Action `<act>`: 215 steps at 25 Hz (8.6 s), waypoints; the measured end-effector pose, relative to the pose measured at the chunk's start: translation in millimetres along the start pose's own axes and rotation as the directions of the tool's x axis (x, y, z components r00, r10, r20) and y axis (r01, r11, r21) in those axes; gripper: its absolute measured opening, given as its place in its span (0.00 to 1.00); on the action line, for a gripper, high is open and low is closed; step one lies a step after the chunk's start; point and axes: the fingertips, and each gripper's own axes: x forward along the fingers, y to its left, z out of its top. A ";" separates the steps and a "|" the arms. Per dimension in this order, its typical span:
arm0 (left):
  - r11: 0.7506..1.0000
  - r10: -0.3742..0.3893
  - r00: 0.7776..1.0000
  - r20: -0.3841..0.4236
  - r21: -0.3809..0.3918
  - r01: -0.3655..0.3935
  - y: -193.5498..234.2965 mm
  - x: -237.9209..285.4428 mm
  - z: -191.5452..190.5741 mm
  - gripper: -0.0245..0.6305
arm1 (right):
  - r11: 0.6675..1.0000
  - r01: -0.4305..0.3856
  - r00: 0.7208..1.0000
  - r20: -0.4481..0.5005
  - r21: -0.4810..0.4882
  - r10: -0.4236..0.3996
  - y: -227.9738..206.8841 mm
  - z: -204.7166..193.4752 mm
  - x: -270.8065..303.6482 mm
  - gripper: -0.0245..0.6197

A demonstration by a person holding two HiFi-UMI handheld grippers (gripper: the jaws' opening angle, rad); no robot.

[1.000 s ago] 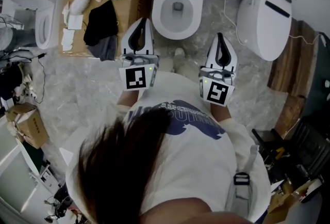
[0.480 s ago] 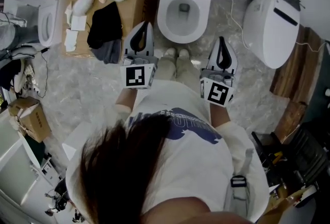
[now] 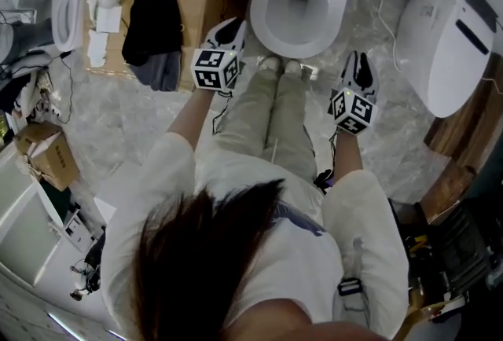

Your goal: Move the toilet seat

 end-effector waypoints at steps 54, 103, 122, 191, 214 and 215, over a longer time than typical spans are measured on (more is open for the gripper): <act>0.925 -0.166 0.943 -0.290 -0.378 0.046 74.4 172.6 -261.8 0.33 | 0.762 -0.107 0.894 -0.274 0.639 0.354 -5.7 -287.0 161.3 0.36; 0.799 -0.113 0.887 -0.448 -0.572 -0.187 40.7 105.8 -18.4 0.35 | 0.564 0.033 0.840 -0.329 0.825 0.432 -9.0 -37.6 130.7 0.31; 0.698 -0.054 0.933 -0.355 -0.681 -0.219 49.4 128.9 67.7 0.37 | 0.439 -0.111 0.750 -0.214 0.892 0.625 -13.8 45.9 160.2 0.40; 0.562 0.189 0.978 -0.093 -0.806 -0.186 96.0 200.5 219.5 0.23 | 0.153 -0.164 0.905 0.087 0.975 0.416 -45.4 175.7 276.9 0.48; 0.674 0.146 0.985 0.088 -0.738 -0.034 89.9 172.1 222.5 0.18 | 0.367 -0.256 0.950 0.161 0.894 0.269 -43.2 180.9 228.6 0.52; 0.703 0.141 0.984 0.106 -0.711 -0.024 86.0 163.0 224.3 0.18 | 0.413 -0.255 0.954 0.158 0.874 0.256 -40.2 182.7 220.9 0.52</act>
